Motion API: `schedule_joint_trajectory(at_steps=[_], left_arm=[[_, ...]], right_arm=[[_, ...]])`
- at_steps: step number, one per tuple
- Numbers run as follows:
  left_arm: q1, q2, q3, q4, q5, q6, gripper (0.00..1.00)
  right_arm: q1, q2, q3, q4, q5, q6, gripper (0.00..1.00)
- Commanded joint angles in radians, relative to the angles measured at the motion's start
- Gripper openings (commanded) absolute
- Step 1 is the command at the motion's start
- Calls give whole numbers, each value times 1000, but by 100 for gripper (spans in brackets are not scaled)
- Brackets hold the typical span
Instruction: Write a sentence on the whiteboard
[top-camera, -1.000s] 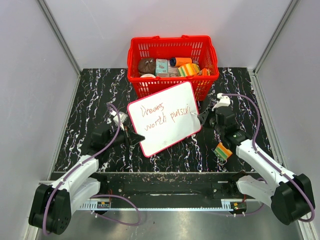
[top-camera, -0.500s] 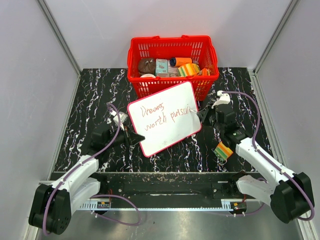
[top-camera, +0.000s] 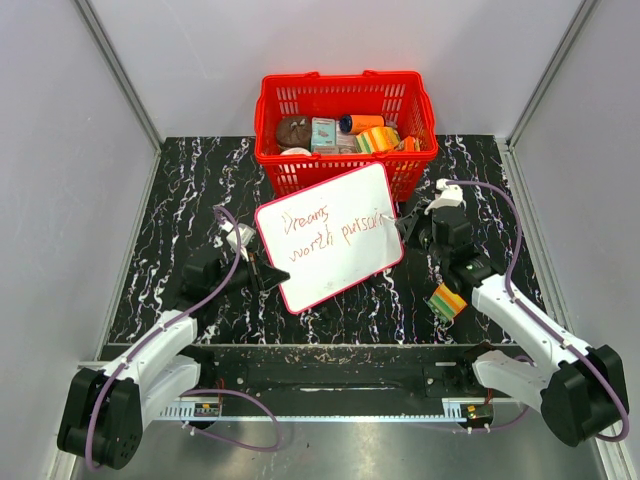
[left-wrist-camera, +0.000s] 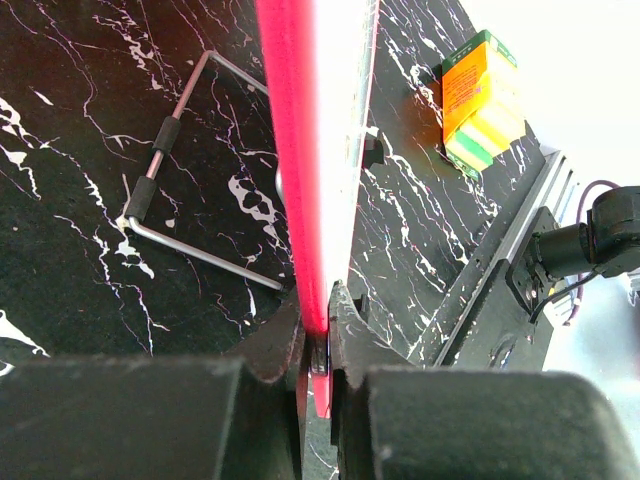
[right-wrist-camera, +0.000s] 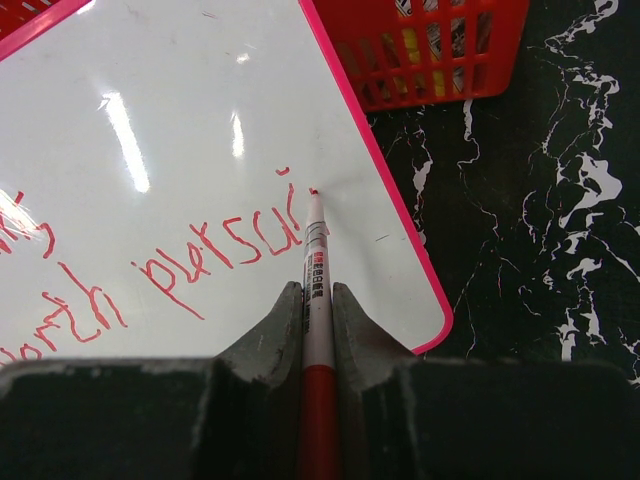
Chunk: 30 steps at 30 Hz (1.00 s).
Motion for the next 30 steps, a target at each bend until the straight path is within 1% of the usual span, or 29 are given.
schedule_joint_trajectory(at_steps=[1,12,17,19,30], left_arm=[[15,-7,-15,20,-119,111,0],[15,-8,-16,20,-121,111,0],[15,-7,-16,20,-119,111,0],[15,-7,-16,20,-121,111,0],[15,-5,-15,20,-121,111,0]], right_arm=[[4,3,41,53,30,-9,0],[4,26,26,18,25,-5,0],[4,15,8,16,22,-5,0],[4,9,5,-17,21,-5,0],[4,-10,-28,-27,5,1,0]])
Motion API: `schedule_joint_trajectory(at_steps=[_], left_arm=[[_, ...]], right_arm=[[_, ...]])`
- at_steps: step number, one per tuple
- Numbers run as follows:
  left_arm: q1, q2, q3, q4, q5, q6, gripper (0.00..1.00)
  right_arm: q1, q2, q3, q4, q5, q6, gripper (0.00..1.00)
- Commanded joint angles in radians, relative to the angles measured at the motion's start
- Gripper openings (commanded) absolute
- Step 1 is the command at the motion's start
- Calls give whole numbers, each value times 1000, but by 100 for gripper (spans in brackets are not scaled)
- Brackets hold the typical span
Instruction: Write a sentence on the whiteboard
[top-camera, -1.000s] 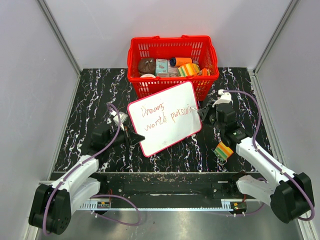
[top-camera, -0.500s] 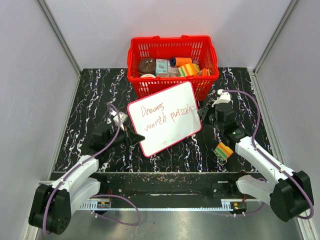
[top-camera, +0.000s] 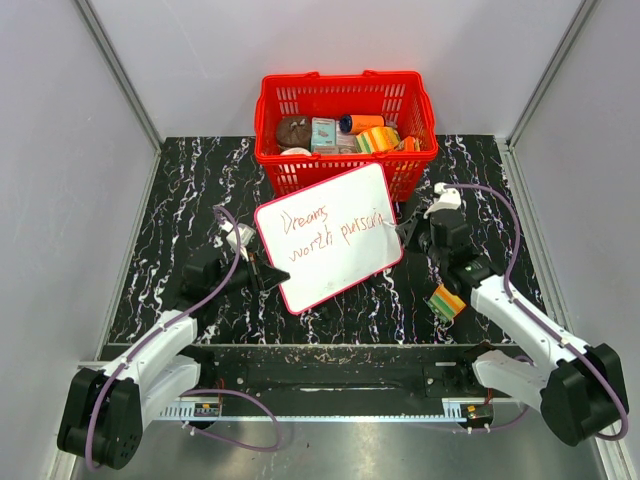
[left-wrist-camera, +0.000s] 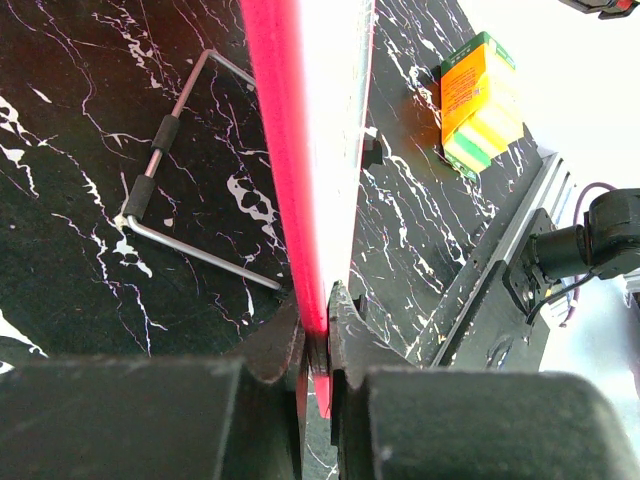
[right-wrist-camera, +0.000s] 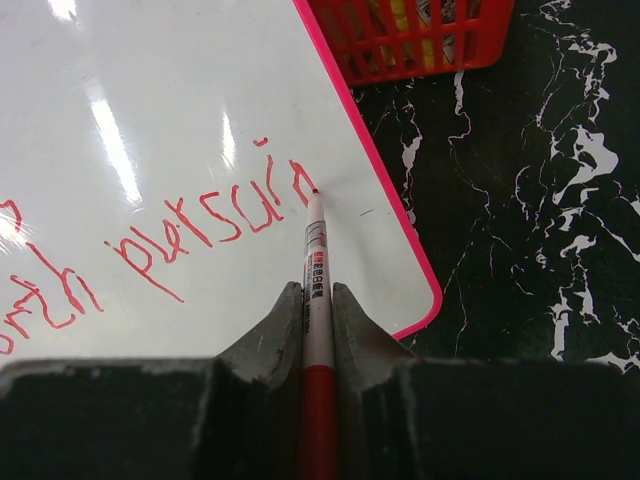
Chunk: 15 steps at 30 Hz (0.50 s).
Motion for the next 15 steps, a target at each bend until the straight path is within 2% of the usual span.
schedule_joint_trajectory(at_steps=[1,15], left_arm=[[15,-4,-16,21,-119,121,0],[15,-7,-15,20,-122,121,0]], right_arm=[[6,-17,-10,-11,3,1,0],[4,-121,43,-8,84,-16,0]])
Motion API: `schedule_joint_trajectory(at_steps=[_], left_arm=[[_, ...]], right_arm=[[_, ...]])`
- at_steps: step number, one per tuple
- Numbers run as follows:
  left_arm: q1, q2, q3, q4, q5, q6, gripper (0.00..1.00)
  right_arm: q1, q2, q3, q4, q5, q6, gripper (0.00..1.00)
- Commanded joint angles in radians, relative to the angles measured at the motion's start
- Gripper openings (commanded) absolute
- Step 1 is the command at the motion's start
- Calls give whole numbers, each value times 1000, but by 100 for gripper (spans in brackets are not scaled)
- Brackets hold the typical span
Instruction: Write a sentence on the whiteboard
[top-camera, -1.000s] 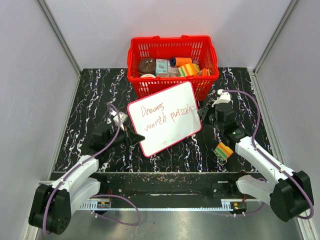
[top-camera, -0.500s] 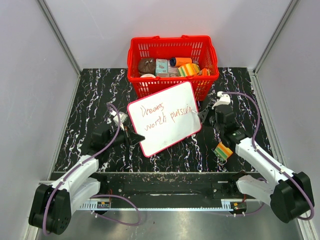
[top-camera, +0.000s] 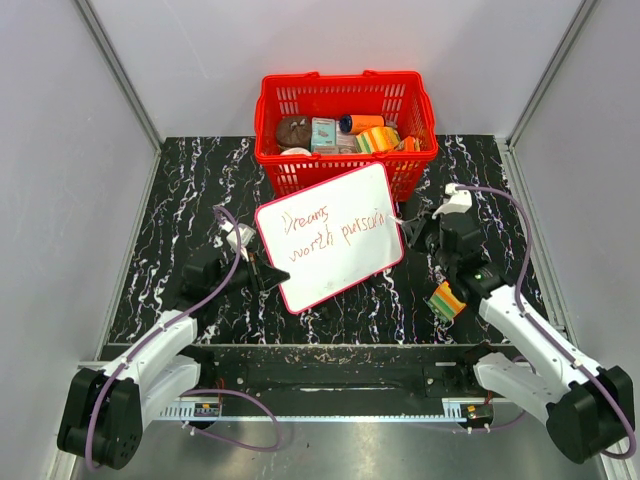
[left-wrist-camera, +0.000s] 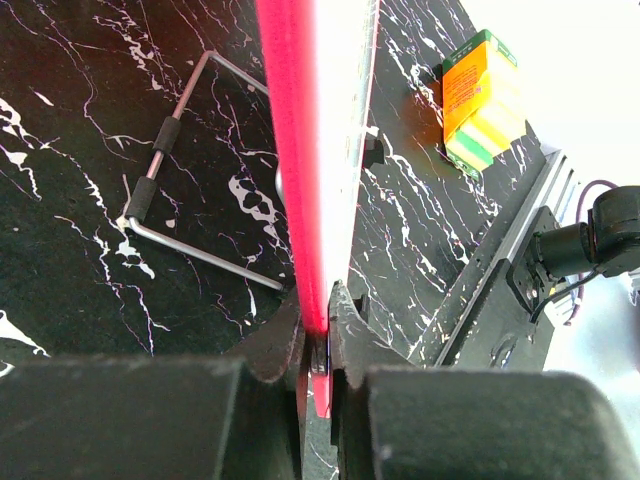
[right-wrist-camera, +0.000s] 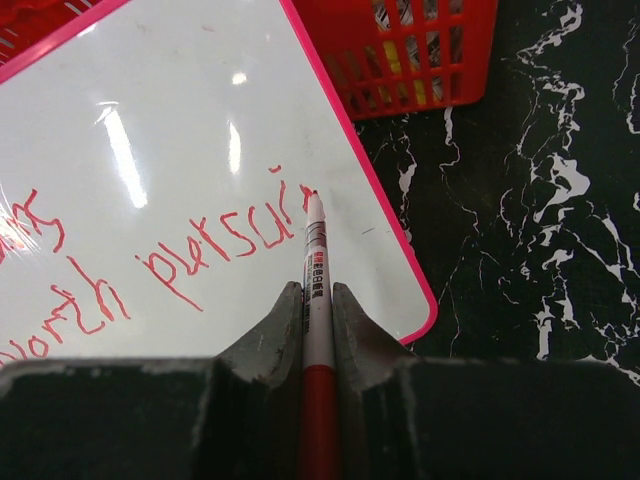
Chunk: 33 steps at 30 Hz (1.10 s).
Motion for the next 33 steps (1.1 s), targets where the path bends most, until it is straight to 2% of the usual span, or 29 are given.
schedule_joint_trajectory(at_steps=[1,11,33], left_arm=[[15,-8,-18,19,-121,110,0],[15,-10,-17,21,-121,110,0],[15,-13,-20,22,-119,110,0]], right_arm=[[4,-24,50,21,65,-16,0],[4,53,61,45,62,-13,0],[3,118,67,105,82,-9,0]])
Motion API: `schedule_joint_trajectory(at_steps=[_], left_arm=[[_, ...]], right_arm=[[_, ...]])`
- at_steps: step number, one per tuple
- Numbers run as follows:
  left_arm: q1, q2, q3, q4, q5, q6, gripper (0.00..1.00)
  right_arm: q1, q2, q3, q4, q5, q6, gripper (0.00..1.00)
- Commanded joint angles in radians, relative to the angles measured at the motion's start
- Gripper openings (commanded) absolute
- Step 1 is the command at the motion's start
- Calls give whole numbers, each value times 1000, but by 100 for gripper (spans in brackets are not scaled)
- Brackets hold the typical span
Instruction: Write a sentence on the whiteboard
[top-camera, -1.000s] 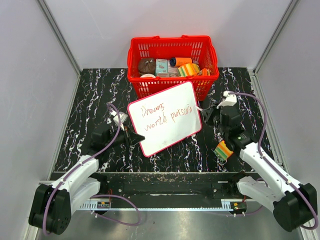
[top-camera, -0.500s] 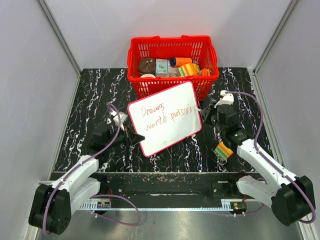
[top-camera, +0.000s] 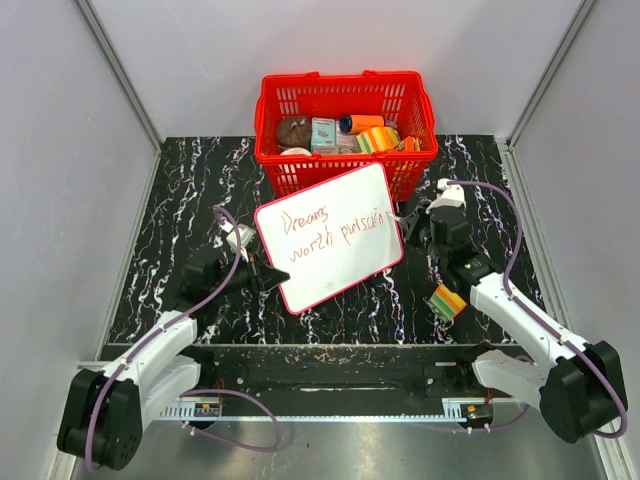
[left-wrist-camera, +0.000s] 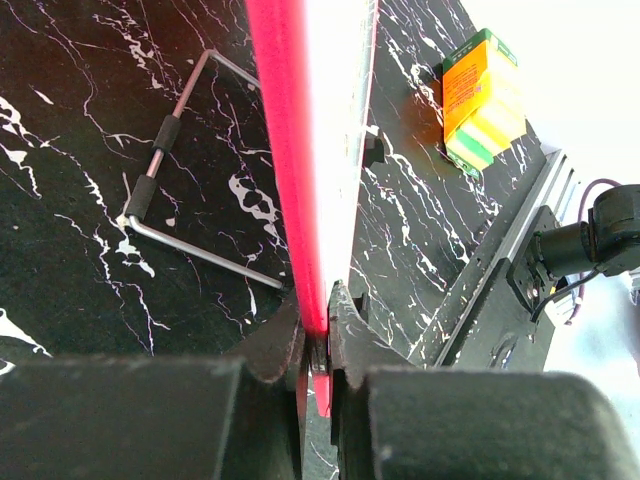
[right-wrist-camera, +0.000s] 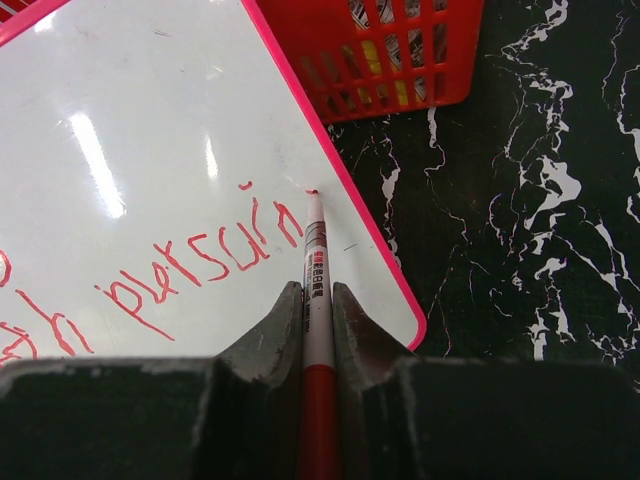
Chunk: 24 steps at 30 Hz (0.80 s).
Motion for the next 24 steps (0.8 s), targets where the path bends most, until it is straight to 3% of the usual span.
schedule_joint_trajectory(at_steps=[1,24], left_arm=[[15,-9,-16,22,-120,108,0],[15,-3,-16,22,-121,108,0]], right_arm=[[1,10,41,53,33,0,0],[3,-5,12,17,-59,-1,0]])
